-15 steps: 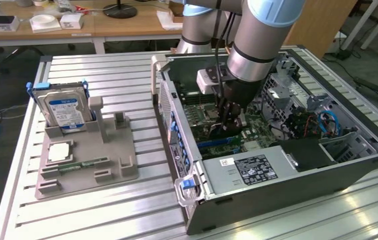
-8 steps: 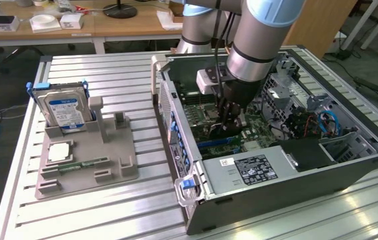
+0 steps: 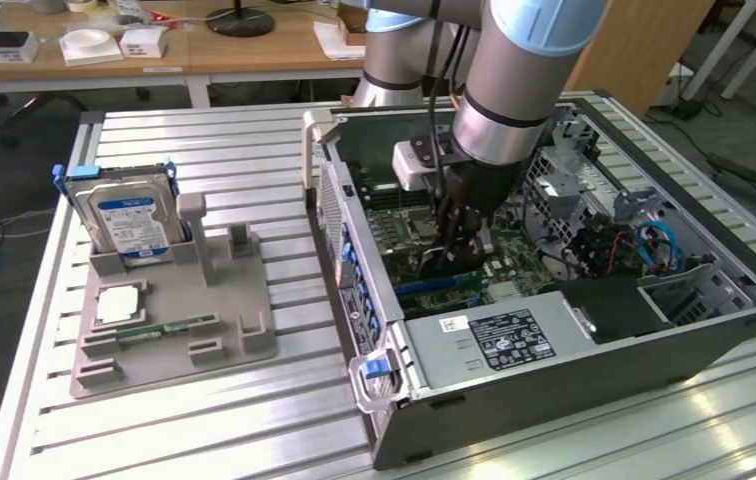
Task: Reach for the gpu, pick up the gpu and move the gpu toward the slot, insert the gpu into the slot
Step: 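Insert the gpu into the slot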
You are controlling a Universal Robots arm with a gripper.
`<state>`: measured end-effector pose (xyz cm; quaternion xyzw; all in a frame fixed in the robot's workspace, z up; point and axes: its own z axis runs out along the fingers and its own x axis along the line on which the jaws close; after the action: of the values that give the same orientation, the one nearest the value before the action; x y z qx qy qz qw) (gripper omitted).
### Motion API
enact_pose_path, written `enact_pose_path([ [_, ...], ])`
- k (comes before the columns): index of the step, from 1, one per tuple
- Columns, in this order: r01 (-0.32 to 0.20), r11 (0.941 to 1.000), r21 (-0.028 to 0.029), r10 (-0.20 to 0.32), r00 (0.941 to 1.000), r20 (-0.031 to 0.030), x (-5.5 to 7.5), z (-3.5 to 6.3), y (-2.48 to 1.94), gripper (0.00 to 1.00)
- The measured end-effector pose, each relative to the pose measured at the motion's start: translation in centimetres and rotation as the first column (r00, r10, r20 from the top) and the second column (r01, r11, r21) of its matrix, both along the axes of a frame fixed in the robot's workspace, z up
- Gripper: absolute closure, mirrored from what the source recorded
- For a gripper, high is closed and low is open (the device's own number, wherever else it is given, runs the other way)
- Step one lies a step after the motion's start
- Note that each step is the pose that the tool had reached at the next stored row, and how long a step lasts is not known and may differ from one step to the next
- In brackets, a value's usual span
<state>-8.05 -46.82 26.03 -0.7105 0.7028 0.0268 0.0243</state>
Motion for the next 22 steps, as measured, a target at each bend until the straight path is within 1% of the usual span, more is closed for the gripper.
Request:
enact_pose_path([
  [2, 0.0, 1.0, 0.0002, 0.0, 1.0, -0.0002, 0.0, -0.25, 0.0, 0.74],
  [11, 0.0, 1.0, 0.0001, 0.0, 1.0, -0.0006, -0.15, -0.78, 0.0, 0.74],
  [22, 0.0, 1.0, 0.0002, 0.0, 1.0, -0.0005, -0.16, -0.84, 0.0, 0.74],
])
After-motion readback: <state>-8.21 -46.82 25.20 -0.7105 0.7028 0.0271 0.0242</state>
